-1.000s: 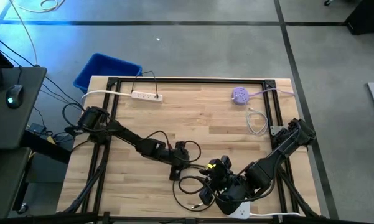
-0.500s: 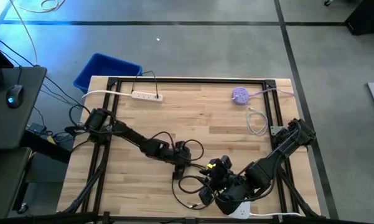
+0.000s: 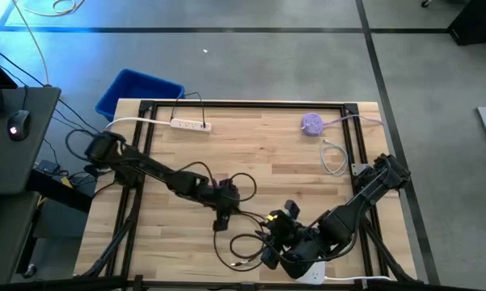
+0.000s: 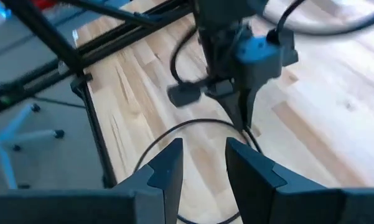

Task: Insert USB
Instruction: Insert the black charger cable into the white charger adapter in the bottom white outlet extension

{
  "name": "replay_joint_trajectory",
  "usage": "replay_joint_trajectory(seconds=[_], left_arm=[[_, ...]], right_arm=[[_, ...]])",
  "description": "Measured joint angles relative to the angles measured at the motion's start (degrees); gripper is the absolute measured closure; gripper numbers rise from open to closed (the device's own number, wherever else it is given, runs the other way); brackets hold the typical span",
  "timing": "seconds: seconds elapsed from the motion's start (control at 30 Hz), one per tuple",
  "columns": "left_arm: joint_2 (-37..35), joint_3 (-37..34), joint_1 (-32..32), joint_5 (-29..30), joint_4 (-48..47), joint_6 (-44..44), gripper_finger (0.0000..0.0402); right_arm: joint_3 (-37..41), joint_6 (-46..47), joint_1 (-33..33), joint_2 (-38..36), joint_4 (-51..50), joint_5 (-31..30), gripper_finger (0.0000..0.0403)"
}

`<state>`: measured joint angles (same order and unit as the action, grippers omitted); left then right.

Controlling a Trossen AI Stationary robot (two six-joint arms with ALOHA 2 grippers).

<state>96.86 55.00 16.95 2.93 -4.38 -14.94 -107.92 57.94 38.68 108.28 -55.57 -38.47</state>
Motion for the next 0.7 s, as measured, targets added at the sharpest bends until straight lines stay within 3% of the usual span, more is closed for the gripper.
replay_joint_trajectory(seconds=[0.3, 0.43, 0.7], left_arm=[[-11.9, 0.02, 1.02, 0.62, -0.55, 0.25, 0.0399], [-16.46, 0.13, 2.8, 0.95, -0.31, 1.55, 0.0399], [-20.86, 0.13, 6.33, 4.39, -0.23, 3.06, 0.0399]], right_arm=[[-0.02, -0.38, -5.38, 1.06, -0.83, -0.11, 0.0278], [0.0, -6.41, -7.43, 1.48, 3.45, -0.19, 0.025], [-0.02, -17.14, -10.59, 2.1, 8.01, 7.52, 0.0205]])
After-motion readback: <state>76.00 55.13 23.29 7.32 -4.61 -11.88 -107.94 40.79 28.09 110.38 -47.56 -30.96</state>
